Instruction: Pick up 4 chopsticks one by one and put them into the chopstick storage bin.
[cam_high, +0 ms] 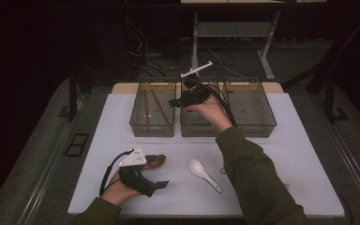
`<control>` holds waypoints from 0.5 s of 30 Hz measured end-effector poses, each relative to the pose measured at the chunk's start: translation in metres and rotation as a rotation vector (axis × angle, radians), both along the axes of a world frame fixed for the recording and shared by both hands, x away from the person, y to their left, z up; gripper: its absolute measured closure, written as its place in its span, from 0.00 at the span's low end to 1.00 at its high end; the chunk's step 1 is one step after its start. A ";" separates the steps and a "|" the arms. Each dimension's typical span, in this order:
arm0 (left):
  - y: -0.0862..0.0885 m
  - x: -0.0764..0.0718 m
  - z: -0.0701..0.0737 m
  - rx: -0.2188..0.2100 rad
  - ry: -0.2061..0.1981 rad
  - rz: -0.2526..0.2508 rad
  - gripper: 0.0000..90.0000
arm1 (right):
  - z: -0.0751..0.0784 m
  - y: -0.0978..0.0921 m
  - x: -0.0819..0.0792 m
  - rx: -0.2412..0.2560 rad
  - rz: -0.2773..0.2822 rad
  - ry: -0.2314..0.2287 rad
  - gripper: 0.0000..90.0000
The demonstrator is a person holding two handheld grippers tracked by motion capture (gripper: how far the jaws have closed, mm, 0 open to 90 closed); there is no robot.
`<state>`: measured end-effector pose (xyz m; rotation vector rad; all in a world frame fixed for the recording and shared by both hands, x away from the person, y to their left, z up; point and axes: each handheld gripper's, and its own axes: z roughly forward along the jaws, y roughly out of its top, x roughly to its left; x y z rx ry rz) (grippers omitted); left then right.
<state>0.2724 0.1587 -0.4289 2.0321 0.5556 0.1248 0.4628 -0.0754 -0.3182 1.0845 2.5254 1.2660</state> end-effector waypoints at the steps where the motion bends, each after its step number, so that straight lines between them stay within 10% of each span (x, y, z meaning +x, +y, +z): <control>1: 0.000 0.000 0.000 0.000 0.001 0.001 0.00 | 0.001 -0.004 -0.003 0.005 0.001 -0.003 0.32; 15: -0.001 0.001 -0.002 0.006 0.007 0.004 0.00 | 0.007 -0.052 -0.036 0.028 -0.005 -0.047 0.30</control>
